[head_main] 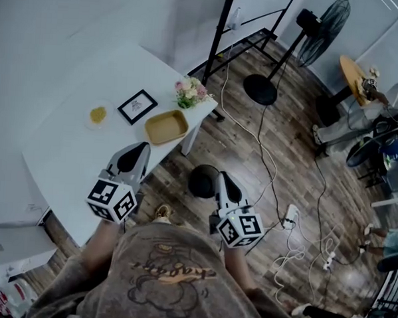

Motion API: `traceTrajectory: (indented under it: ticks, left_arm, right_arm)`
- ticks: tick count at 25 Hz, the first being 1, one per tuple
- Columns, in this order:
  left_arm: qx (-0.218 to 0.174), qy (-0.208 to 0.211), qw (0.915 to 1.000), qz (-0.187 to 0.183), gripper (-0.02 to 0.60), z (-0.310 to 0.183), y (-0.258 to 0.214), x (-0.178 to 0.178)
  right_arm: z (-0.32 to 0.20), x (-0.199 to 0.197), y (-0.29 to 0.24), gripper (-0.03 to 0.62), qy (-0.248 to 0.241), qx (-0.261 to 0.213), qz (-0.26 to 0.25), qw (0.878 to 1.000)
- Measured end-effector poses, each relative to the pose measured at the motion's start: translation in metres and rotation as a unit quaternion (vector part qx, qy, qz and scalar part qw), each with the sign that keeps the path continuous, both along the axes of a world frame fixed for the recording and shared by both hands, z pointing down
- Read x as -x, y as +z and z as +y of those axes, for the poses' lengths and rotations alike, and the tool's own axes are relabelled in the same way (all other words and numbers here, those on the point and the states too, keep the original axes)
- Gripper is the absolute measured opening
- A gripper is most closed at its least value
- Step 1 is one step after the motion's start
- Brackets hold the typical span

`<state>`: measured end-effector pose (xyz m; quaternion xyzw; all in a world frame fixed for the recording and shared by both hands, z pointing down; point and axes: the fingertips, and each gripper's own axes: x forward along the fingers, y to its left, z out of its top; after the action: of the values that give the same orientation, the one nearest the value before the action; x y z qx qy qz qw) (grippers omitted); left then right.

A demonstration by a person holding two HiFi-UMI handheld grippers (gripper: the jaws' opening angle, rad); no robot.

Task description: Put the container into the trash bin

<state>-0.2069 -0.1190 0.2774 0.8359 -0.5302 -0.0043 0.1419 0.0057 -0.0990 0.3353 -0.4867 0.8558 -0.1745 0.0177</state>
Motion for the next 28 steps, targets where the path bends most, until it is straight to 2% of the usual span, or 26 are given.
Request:
traceTrajectory:
  ticks: [12, 15, 18, 28]
  left_arm:
    - [0.0, 0.016, 0.9997, -0.018, 0.003, -0.019, 0.007, 0.006]
    - [-0.004, 0.021, 0.9998, -0.001, 0.007, -0.021, 0.006, 0.005]
    - [-0.001, 0.025, 0.9997, 0.007, 0.063, -0.027, 0.009, 0.005]
    - [0.02, 0.018, 0.9997, 0.0, 0.221, -0.059, 0.03, 0.019]
  right_arm:
    - [-0.015, 0.032, -0.001, 0.0, -0.009, -0.005, -0.009, 1.0]
    - [-0.015, 0.029, -0.001, 0.001, -0.007, -0.005, -0.007, 1.0]
    - [-0.016, 0.025, 0.0, 0.0, -0.002, -0.003, -0.005, 1.0]
    - [-0.02, 0.015, 0.004, 0.0, 0.014, 0.006, 0.001, 1.0]
